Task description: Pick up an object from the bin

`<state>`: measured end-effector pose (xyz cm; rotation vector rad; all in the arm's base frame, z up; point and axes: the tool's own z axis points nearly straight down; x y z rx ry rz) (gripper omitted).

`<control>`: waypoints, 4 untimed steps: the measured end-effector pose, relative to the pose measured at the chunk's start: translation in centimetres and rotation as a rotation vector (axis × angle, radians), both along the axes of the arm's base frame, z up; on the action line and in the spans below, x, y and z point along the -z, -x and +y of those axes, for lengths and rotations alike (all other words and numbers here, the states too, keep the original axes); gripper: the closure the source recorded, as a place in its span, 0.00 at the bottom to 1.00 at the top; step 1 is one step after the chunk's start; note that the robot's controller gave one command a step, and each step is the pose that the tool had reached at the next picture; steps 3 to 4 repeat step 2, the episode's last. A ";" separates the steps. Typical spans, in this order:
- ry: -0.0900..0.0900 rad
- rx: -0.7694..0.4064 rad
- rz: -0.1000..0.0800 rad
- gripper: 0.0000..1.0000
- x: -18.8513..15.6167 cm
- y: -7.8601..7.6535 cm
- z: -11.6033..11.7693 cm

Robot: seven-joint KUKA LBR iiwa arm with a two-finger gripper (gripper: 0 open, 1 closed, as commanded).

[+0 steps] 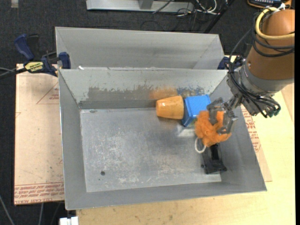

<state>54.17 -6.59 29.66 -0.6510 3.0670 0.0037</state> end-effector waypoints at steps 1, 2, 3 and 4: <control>0.000 0.000 0.000 1.00 0.0 0.0 0.0; 0.002 -0.007 -0.011 1.00 3.2 -1.5 -0.2; 0.002 -0.007 -0.011 1.00 3.2 -1.5 -0.2; 0.002 -0.007 -0.011 1.00 3.2 -1.5 -0.2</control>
Offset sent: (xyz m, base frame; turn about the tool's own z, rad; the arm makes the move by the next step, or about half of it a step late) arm 0.0755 -0.0133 -0.2131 -0.0412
